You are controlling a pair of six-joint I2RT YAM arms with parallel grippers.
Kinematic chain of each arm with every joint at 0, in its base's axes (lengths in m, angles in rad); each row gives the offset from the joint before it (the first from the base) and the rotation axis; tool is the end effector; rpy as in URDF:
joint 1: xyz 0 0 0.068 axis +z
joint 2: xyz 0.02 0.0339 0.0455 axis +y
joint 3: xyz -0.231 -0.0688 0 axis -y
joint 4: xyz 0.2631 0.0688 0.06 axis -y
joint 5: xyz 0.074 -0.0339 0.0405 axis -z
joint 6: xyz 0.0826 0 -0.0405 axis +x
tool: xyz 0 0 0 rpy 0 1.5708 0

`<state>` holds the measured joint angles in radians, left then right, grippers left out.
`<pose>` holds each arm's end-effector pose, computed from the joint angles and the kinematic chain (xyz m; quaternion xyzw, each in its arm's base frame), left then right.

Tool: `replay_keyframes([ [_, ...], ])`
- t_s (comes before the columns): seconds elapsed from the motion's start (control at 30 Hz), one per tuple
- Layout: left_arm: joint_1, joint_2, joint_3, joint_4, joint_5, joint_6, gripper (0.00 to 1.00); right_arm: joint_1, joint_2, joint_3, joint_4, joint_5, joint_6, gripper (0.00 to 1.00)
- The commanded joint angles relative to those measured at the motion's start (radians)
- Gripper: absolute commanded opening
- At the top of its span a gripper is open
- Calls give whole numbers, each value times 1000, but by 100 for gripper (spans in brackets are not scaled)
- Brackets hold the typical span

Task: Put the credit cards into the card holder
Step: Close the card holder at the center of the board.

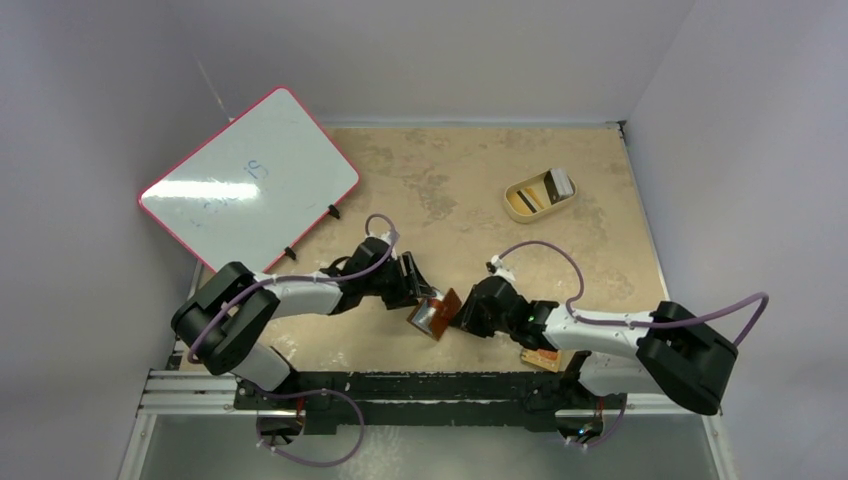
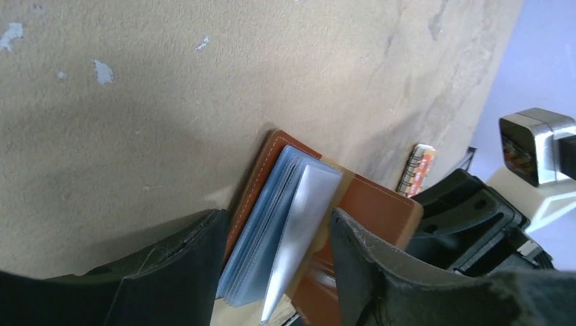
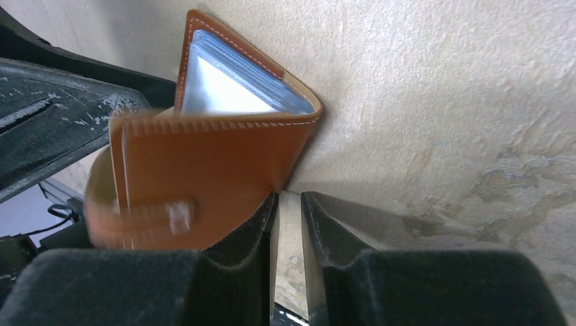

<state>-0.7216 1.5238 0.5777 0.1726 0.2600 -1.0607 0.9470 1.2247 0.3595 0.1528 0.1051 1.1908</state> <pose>0.2275 -0.2285 0.0585 -0.1046 0.9092 -0.3745 0.1490 0.1683 0.2190 0.0674 0.1321 0.8986 0.3413 0.2418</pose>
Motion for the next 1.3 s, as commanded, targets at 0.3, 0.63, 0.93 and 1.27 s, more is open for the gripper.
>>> replay_keyframes([
  [0.3,-11,-28,-119,425,165,-304,52,-3,88,26,4,-8,-61,22],
  [0.63,-12,-115,-151,406,170,-349,47,-83,208,132,100,5,-288,23],
  [0.93,-12,-103,-115,216,89,-211,48,-164,310,205,256,-101,-480,27],
  [1.27,-11,-4,46,115,37,-66,47,-310,130,165,44,-67,-510,37],
])
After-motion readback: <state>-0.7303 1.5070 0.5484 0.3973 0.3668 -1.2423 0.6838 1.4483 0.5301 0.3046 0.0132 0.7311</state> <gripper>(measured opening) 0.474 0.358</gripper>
